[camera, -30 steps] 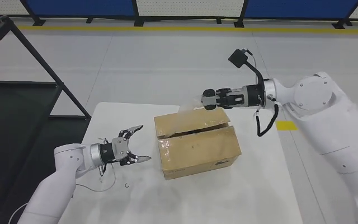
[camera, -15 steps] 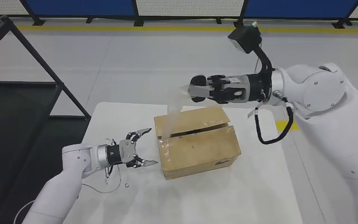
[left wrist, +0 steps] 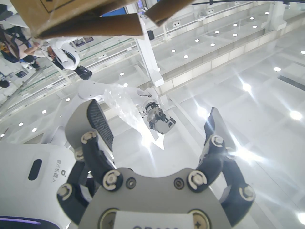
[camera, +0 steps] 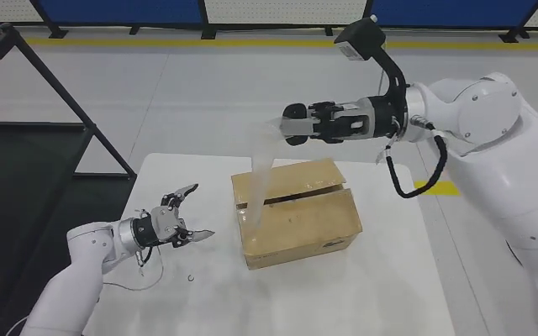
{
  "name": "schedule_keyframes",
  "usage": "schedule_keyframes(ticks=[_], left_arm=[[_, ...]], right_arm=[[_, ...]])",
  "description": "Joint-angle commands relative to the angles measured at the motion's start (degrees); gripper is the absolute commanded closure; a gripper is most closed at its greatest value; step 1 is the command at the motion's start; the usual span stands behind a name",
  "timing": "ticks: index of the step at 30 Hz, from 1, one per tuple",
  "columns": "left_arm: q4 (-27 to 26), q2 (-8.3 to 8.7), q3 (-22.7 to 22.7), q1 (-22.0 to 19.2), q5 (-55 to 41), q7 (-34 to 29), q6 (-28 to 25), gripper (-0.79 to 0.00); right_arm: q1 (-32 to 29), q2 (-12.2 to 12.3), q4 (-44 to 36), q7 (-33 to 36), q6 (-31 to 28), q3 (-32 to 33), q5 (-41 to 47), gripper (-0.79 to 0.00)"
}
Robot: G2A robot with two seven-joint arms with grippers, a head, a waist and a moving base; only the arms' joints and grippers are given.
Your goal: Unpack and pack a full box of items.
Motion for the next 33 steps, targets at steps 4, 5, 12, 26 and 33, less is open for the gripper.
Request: schedule_keyframes(ticks=[4, 5, 12, 26, 33], left_arm=[[0.53, 1.04, -5.06, 2.41, -0.03, -1.48, 0.14, -0.785], [0.36, 1.19, -5.82, 2.8, -0.08, -1.59, -0.01, -0.785], [-1.74, 1.82, -9.4, 5.86, -0.91, -1.43, -0.45, -0.785], [-4.17, 1.77, -9.99, 8.33, -2.83, -0.47, -1.04, -0.785], [-4.43, 1.5, -8.79, 8.47, -3.54, -1.47, -0.93, -0.785]], right_arm=[[-3.21, 0.44, 0.28, -2.64, -1.77, 1.12, -2.45, 0.0], [-3.53, 0.42, 0.48, -2.08, -3.14, 1.2, -2.56, 0.0], [-3.01, -1.53, 5.8, -0.65, -12.24, -1.18, 0.95, 0.0], [3.45, -6.03, 14.13, -8.1, -19.71, -13.97, 3.05, 0.0], [7.23, -8.85, 19.97, -10.72, -22.33, -20.5, 6.61, 0.0]])
